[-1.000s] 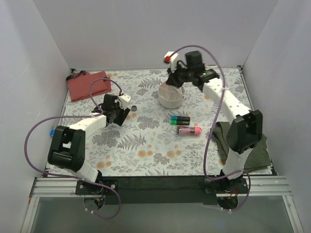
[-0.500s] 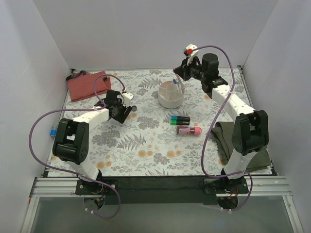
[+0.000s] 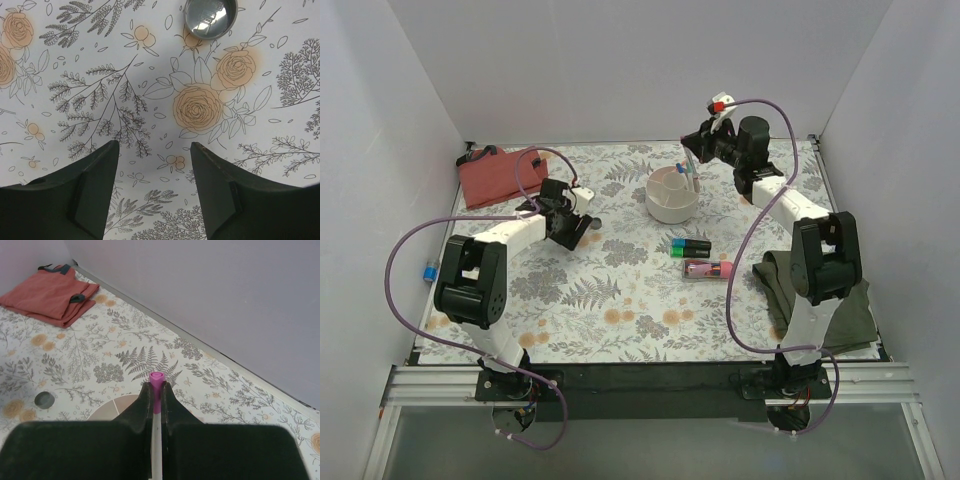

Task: Sort the stationery into containers
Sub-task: Place the pen in the storage box.

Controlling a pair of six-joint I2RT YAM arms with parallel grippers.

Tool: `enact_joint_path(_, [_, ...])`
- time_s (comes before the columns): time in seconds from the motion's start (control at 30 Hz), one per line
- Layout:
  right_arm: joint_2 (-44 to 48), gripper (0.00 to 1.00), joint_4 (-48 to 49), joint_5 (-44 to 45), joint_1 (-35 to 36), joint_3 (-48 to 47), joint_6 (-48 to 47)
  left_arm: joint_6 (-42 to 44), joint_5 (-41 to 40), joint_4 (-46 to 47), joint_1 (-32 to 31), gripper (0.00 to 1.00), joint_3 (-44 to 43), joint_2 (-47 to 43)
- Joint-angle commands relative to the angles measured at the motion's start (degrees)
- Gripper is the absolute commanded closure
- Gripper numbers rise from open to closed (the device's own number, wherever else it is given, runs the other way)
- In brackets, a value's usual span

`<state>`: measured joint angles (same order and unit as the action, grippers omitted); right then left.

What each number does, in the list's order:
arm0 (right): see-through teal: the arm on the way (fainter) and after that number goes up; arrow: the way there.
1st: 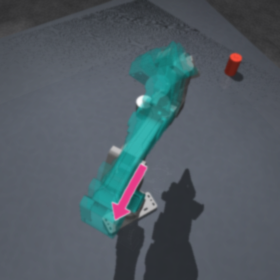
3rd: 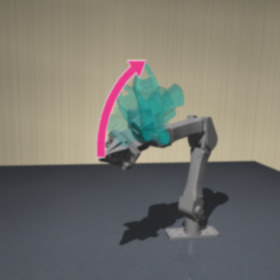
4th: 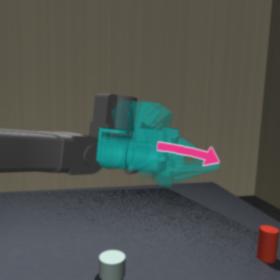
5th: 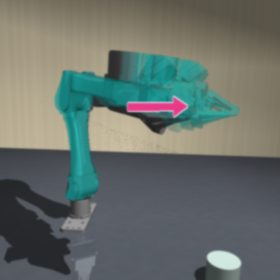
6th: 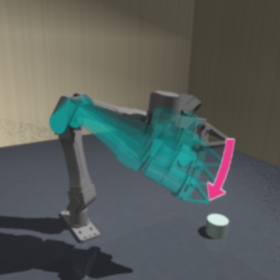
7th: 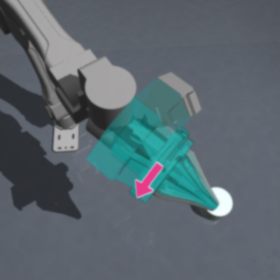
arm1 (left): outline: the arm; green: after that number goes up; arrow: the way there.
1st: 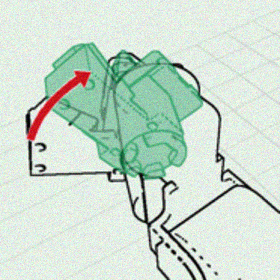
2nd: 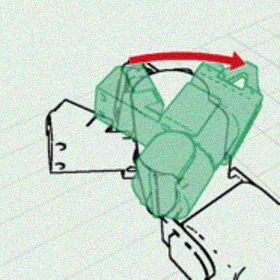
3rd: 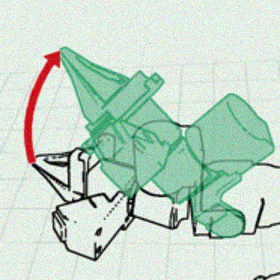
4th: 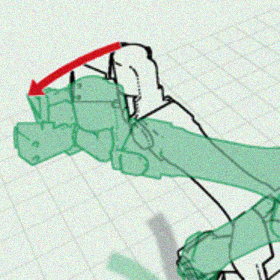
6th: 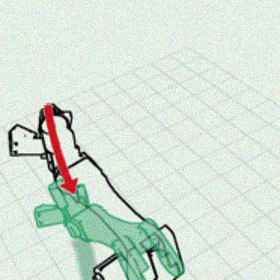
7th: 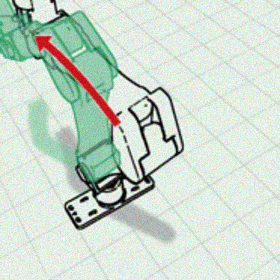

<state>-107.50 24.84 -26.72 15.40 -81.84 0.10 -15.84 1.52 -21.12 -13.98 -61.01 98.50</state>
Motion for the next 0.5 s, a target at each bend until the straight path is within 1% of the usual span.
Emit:
enact_joint_path(0.0, [-1.9, 0.99, 8.7, 0.1, -0.4, -0.1, 2.7, -0.3, 0.2, -2.6, 0.4, 0.41, -1.9, -1.1])
enact_joint_path(0.17, [-4.1, 0.99, 11.0, -0.3, -0.5, -0.2, 3.6, -0.3, -0.4, -3.7, 0.4, 0.41, -2.4, -0.8])
enact_joint_path(0.47, [-5.7, 0.99, 11.6, -0.7, -0.4, -0.2, 3.4, -1.3, -0.5, -3.7, 0.4, 0.41, -4.6, 1.1])
